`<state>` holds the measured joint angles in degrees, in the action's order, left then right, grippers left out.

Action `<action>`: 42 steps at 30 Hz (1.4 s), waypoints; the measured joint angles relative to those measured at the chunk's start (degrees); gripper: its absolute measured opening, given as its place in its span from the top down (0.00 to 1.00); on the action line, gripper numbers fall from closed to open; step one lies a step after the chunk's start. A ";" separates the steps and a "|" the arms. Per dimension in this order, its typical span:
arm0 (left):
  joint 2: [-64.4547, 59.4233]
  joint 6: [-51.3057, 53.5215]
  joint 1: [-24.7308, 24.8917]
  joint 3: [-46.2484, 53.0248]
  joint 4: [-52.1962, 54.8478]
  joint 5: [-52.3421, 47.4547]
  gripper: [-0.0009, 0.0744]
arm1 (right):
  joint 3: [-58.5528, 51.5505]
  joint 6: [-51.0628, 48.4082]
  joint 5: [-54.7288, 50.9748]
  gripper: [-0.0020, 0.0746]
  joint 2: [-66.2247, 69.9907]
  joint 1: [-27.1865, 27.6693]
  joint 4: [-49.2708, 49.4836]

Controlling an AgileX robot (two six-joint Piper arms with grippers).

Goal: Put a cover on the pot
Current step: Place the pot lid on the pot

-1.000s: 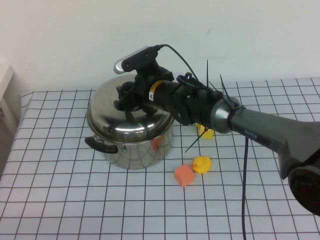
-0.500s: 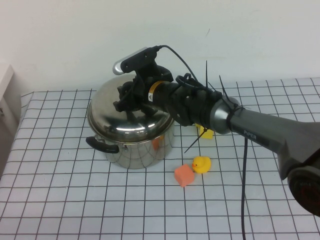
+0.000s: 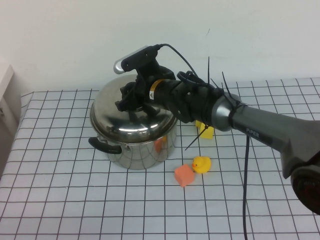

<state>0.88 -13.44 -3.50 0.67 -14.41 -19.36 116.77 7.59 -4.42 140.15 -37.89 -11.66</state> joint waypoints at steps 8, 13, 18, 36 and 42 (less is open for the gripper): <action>0.00 0.00 0.00 0.00 0.00 0.00 0.99 | 0.00 0.00 -0.88 0.51 -0.44 0.00 0.00; 0.00 0.00 0.00 0.00 0.00 0.00 0.99 | 1.75 0.00 -3.63 0.51 -0.44 0.00 0.00; 0.00 0.00 0.00 0.00 0.00 0.00 0.99 | 4.52 0.00 -7.28 0.51 -0.44 0.12 0.11; 0.00 0.00 0.00 0.00 0.00 0.00 0.99 | 5.01 0.00 -7.82 0.51 -0.12 0.12 2.74; 0.00 0.27 0.00 0.00 0.00 0.00 0.99 | 5.01 0.00 -6.58 0.51 1.25 0.12 3.44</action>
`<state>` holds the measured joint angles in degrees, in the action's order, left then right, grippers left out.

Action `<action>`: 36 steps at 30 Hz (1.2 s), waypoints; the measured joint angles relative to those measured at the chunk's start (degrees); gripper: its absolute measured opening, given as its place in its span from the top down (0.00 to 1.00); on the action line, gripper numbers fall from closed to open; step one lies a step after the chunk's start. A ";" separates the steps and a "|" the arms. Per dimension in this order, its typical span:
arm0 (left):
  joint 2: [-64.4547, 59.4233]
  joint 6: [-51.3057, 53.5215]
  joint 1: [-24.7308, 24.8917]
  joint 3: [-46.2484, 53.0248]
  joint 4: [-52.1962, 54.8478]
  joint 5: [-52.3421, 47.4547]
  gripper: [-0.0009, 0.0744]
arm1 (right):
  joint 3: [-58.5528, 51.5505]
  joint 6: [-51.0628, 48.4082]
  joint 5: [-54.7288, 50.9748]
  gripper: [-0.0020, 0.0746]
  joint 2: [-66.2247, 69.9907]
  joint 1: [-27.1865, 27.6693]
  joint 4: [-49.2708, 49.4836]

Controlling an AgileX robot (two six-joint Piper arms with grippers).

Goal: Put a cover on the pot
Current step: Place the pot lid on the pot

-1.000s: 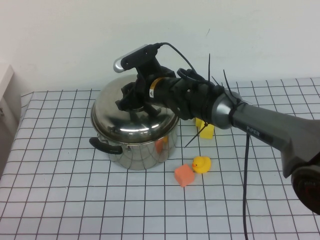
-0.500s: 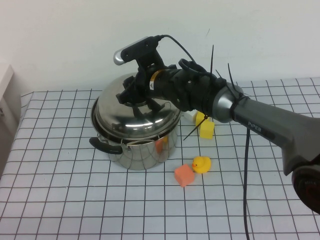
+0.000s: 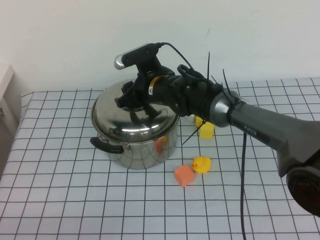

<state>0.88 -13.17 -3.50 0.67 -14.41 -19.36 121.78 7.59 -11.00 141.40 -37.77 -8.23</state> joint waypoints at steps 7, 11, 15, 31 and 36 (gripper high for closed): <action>0.00 0.00 0.00 0.00 0.00 0.00 0.99 | 0.00 0.00 0.41 0.51 0.14 0.00 0.14; 0.00 0.00 0.00 0.00 0.00 0.00 0.99 | 0.00 0.00 0.52 0.51 0.14 0.00 0.20; 0.00 0.00 0.00 0.00 0.00 0.00 0.99 | 0.00 0.00 0.63 0.37 0.14 0.00 0.42; 0.00 0.00 0.00 0.00 0.00 0.00 0.99 | -0.41 -8.04 -17.06 0.74 -15.55 0.00 0.69; 0.00 0.00 0.00 0.00 0.00 0.00 0.99 | -6.82 -10.69 -15.69 0.94 -25.35 -0.49 1.05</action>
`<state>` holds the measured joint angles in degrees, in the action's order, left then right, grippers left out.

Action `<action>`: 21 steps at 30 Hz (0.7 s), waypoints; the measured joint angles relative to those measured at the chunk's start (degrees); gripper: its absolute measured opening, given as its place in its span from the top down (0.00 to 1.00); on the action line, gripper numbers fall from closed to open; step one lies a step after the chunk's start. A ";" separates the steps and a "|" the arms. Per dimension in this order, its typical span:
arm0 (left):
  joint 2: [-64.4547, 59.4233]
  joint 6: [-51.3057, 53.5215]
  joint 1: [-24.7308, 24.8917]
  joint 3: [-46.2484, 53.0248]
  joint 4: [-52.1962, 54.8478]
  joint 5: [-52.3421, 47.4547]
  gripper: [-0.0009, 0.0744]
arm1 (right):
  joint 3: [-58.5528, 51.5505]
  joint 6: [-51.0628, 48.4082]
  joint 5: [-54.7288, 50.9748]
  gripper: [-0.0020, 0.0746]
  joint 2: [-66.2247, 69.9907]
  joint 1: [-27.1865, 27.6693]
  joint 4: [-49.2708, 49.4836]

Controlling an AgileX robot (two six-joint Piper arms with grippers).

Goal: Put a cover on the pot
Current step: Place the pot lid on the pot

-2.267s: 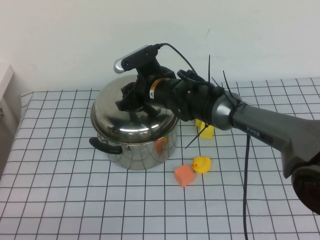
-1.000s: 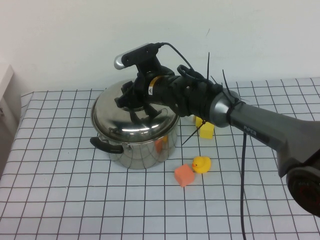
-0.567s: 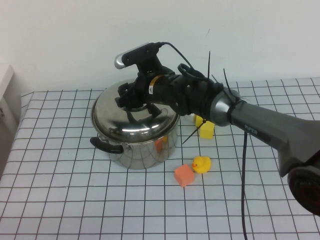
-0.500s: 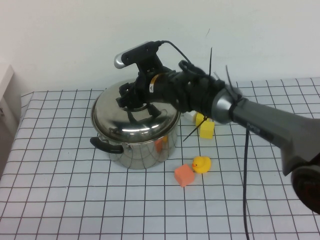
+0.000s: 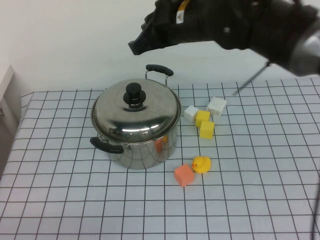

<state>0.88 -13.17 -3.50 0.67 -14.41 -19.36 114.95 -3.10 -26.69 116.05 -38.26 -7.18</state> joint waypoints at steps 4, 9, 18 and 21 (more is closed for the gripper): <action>0.00 0.00 0.00 0.00 0.00 0.00 0.99 | -11.81 -1.71 4.70 0.97 -9.19 -1.91 0.10; 0.00 -0.25 0.00 0.00 0.00 0.00 0.99 | -26.98 -4.68 10.40 0.97 -22.03 -5.84 0.10; 0.00 -0.25 0.00 0.00 0.00 0.00 0.99 | -52.05 -9.08 11.22 0.98 -44.53 -7.80 -0.32; 0.00 -0.25 0.00 0.00 0.00 0.00 0.99 | -61.59 -8.99 12.83 0.98 -51.09 -7.80 0.86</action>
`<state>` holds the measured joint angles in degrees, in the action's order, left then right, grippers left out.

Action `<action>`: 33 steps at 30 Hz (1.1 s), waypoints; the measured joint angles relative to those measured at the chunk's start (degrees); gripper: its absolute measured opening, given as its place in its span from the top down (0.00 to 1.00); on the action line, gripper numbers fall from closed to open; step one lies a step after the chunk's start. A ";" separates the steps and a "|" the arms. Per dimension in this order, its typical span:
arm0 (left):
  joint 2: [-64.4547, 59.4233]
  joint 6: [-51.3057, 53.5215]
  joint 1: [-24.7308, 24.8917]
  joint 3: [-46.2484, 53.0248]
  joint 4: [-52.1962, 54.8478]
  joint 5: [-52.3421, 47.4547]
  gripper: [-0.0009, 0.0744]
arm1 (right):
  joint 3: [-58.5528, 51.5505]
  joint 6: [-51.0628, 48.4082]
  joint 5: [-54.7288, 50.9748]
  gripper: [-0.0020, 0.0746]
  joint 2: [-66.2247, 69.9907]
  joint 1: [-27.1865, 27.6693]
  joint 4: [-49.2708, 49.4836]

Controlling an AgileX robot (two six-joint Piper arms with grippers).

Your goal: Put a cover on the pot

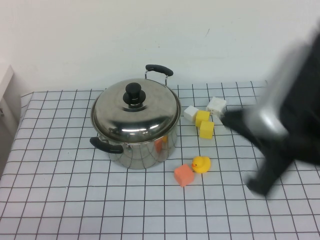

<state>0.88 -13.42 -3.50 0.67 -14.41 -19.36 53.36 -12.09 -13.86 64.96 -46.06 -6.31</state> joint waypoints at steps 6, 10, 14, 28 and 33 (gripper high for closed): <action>0.00 0.00 0.00 0.00 0.00 0.00 0.99 | -16.44 0.25 12.37 0.98 -11.00 0.00 1.07; 0.00 0.00 0.00 0.00 0.00 0.00 0.99 | -24.91 1.94 14.89 0.98 -18.48 0.00 3.42; 0.00 0.00 0.00 0.00 0.00 0.00 0.99 | -30.26 2.46 11.43 0.98 -25.94 0.00 4.05; 0.00 0.00 0.00 0.00 0.00 0.00 0.99 | -39.11 1.92 3.59 0.98 -35.78 1.00 7.71; 0.00 0.23 0.00 0.00 0.00 0.00 0.99 | -45.30 2.04 10.45 0.98 -41.51 10.76 7.95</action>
<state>0.88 -13.19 -3.50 0.67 -14.41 -19.36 8.06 -10.05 -3.41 23.45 -35.30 1.64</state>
